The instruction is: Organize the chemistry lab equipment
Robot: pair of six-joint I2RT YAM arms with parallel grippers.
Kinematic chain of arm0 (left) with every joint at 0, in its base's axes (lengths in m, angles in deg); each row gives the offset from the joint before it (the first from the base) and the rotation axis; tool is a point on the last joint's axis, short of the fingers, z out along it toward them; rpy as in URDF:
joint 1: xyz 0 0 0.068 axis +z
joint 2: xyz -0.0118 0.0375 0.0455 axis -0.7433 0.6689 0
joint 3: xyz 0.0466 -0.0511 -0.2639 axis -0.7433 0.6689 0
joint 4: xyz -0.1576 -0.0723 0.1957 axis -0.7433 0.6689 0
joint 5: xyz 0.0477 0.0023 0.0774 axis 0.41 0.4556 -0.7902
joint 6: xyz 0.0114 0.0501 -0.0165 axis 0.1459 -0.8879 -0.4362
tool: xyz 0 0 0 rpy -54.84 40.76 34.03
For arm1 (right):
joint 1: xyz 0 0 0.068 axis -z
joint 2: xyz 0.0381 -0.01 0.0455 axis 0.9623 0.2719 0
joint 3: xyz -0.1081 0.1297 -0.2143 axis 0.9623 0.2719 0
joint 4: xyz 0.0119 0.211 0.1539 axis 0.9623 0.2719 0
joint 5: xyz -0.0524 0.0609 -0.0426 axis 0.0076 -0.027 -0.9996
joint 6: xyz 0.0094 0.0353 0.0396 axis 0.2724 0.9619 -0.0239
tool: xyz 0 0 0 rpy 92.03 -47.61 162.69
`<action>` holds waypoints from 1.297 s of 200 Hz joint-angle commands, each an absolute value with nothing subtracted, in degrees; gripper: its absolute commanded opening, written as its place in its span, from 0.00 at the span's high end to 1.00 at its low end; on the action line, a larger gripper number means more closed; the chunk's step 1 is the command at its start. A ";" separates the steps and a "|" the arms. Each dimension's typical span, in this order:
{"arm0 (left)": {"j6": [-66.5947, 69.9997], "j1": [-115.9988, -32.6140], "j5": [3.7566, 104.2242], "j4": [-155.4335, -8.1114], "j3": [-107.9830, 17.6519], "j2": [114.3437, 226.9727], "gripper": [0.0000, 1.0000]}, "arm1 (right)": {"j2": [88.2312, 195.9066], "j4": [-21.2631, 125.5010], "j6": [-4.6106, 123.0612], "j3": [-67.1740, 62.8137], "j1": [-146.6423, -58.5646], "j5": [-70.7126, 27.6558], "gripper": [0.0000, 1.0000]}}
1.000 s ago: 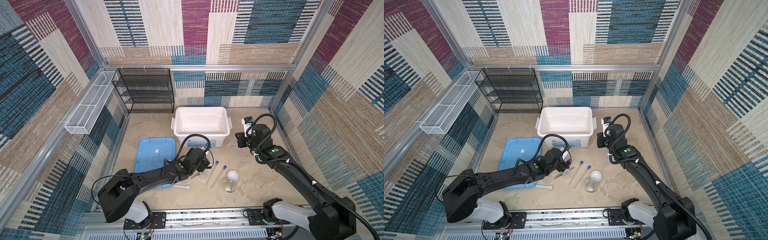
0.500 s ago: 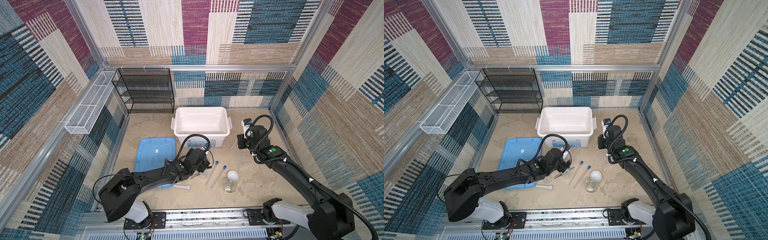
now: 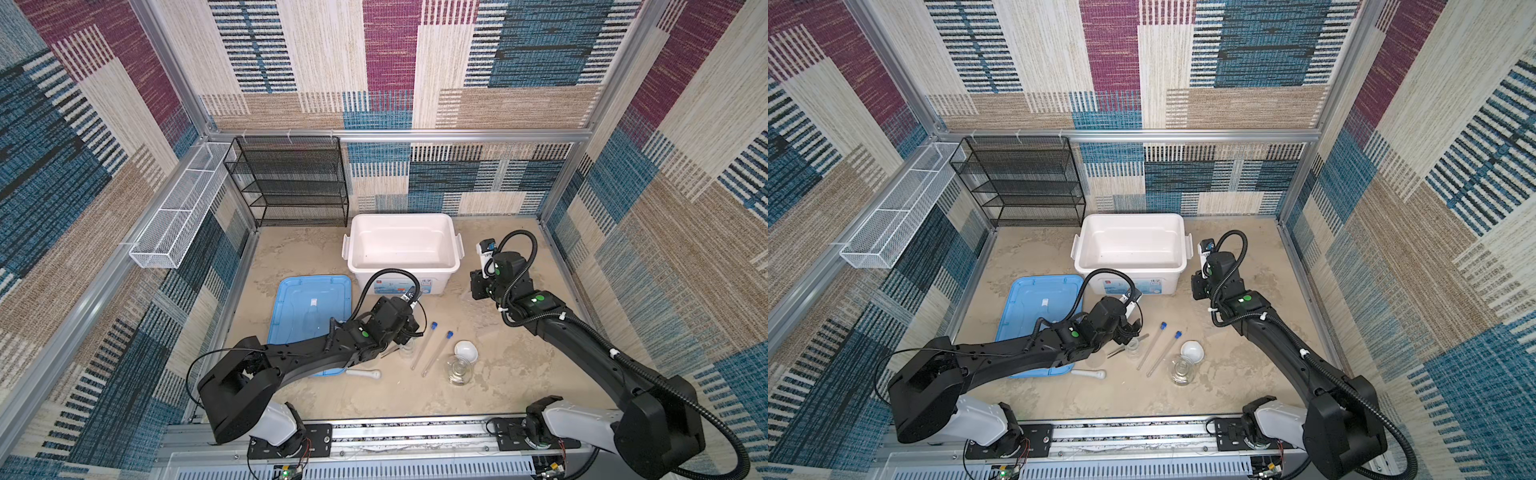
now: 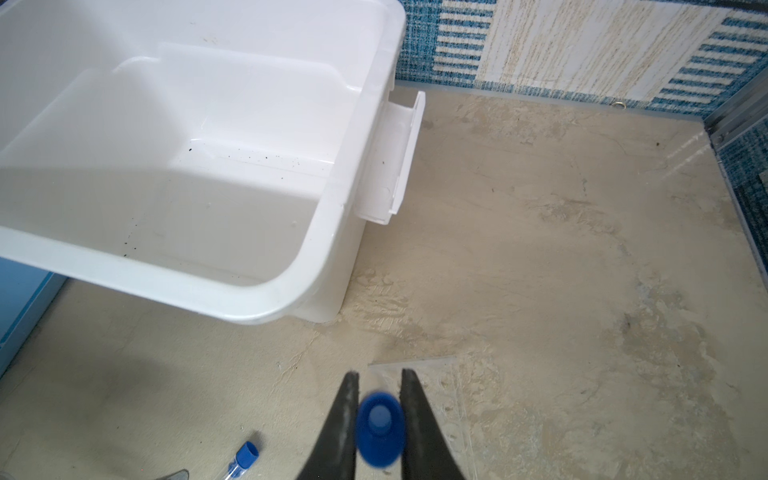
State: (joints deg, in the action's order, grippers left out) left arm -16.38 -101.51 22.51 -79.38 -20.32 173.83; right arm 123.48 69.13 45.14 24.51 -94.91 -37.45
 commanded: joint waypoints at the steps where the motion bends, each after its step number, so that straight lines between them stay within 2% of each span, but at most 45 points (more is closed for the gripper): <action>1: -15.34 -101.46 22.38 -79.35 -20.33 174.20 0.16 | 123.97 69.14 44.34 24.24 -95.18 -39.37 0.83; 259: -14.64 -101.50 22.43 -79.31 -19.23 173.68 0.16 | 122.47 71.26 44.48 24.62 -95.67 -38.61 0.83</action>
State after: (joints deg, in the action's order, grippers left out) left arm -15.33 -101.51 22.51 -79.31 -19.45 174.03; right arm 122.80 70.84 44.29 24.51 -95.61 -39.05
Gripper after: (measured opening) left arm 0.841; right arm 0.188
